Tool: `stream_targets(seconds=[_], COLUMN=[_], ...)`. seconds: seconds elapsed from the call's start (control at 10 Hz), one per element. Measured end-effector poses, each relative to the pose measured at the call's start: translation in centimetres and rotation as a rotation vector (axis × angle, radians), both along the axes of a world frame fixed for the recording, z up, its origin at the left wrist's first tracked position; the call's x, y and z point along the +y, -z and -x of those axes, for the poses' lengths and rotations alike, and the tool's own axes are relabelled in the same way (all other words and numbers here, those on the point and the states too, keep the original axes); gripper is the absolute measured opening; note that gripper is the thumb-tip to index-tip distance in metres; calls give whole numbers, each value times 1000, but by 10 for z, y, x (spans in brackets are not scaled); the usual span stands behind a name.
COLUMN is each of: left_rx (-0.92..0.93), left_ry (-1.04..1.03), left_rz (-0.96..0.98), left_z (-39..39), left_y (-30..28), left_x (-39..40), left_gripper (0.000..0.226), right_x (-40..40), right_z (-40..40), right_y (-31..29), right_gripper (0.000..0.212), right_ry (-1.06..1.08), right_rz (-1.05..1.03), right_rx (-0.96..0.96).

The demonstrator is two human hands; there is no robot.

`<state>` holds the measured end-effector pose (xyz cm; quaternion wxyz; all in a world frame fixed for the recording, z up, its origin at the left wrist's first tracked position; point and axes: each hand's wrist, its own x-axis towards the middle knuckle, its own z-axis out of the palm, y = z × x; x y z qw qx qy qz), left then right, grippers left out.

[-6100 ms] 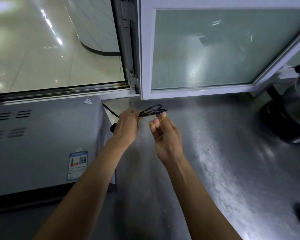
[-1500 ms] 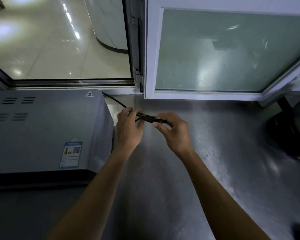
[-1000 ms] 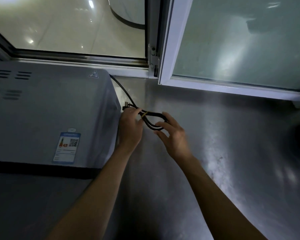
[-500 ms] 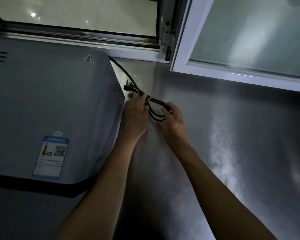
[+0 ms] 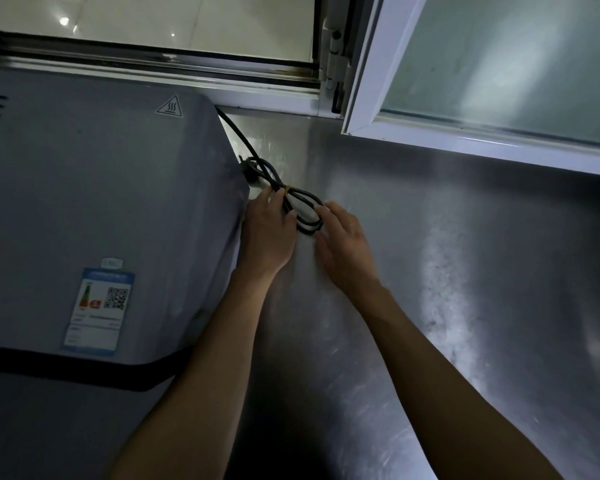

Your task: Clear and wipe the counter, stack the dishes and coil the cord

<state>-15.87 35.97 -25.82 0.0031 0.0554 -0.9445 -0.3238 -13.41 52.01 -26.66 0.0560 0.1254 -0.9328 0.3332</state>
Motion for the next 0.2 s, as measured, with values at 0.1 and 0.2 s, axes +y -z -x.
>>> stream_targets(seconds=[0.1, 0.2], left_rx=[-23, -4], left_ry=[-17, 0], left_rz=[1, 19], left_z=[-9, -19], left_y=[-13, -23], left_x=[1, 2], left_gripper=[42, 43], right_x=[3, 10], right_z=[-7, -15], right_y=[-19, -25], right_gripper=[41, 39], right_ry=[-2, 28], right_rz=[25, 11], right_rx=[14, -29])
